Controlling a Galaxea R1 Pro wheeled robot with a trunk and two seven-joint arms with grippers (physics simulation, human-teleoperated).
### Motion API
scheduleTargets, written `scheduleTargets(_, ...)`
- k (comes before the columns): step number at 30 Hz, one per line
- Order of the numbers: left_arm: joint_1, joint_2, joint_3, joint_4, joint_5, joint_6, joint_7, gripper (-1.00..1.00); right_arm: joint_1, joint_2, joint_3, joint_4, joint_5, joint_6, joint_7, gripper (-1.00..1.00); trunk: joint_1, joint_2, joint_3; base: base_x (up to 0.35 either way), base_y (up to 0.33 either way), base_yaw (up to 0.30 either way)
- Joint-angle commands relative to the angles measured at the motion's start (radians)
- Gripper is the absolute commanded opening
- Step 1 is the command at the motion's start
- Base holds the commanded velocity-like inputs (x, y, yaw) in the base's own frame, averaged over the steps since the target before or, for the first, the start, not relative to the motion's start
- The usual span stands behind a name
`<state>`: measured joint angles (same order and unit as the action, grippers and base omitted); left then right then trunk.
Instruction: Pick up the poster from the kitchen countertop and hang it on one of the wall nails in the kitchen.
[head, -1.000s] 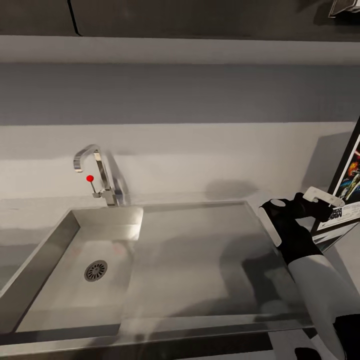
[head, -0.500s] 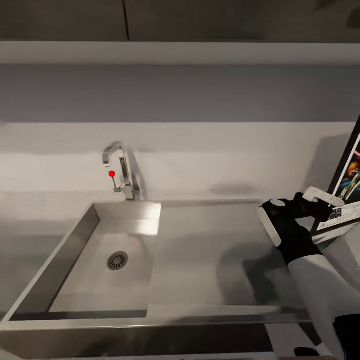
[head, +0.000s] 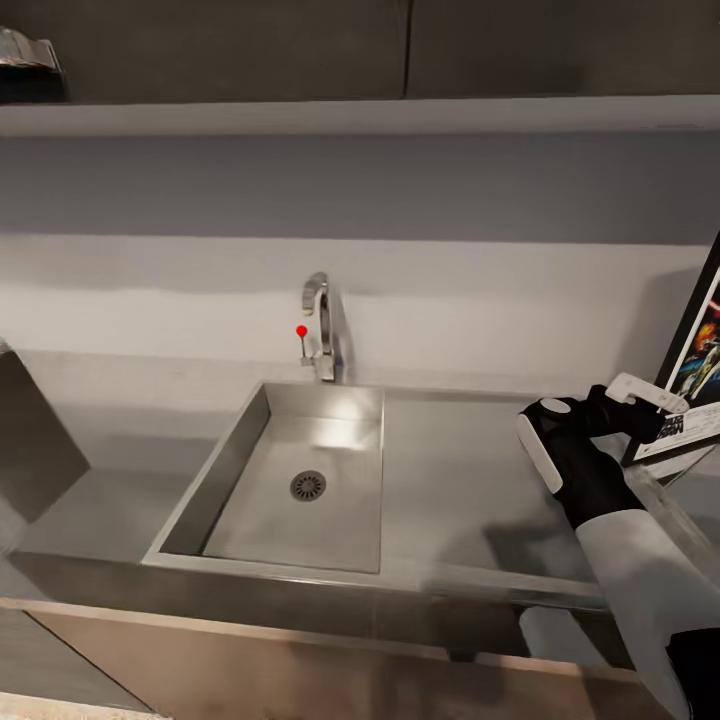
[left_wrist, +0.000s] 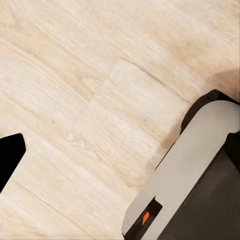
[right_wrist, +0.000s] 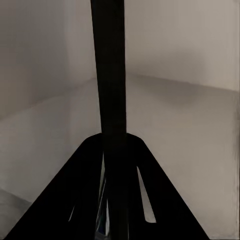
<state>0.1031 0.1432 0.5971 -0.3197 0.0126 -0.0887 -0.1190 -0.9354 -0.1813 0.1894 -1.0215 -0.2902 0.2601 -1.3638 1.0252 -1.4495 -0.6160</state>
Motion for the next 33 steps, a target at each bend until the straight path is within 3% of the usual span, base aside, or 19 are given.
scheduleTargets(1,0.000,-0.001,0.007,0.000,0.001,0.000,-0.008,1.00,0.000,-0.001,0.002,0.000,-0.010,0.007,-0.006,-1.00,0.000,0.000,-0.001,-0.123,0.077,0.048)
scheduleTargets(22,0.000,0.003,0.007,-0.001,0.001,0.000,-0.008,1.00,0.000,0.000,0.004,0.001,-0.013,0.008,-0.006,-1.00,0.000,0.000,-0.001,-0.300,0.010,0.009)
scheduleTargets(33,0.000,0.008,0.007,-0.001,0.001,0.000,-0.008,1.00,0.000,0.007,0.004,0.001,-0.011,0.008,-0.006,-1.00,0.000,0.000,-0.001,-0.169,0.016,0.171)
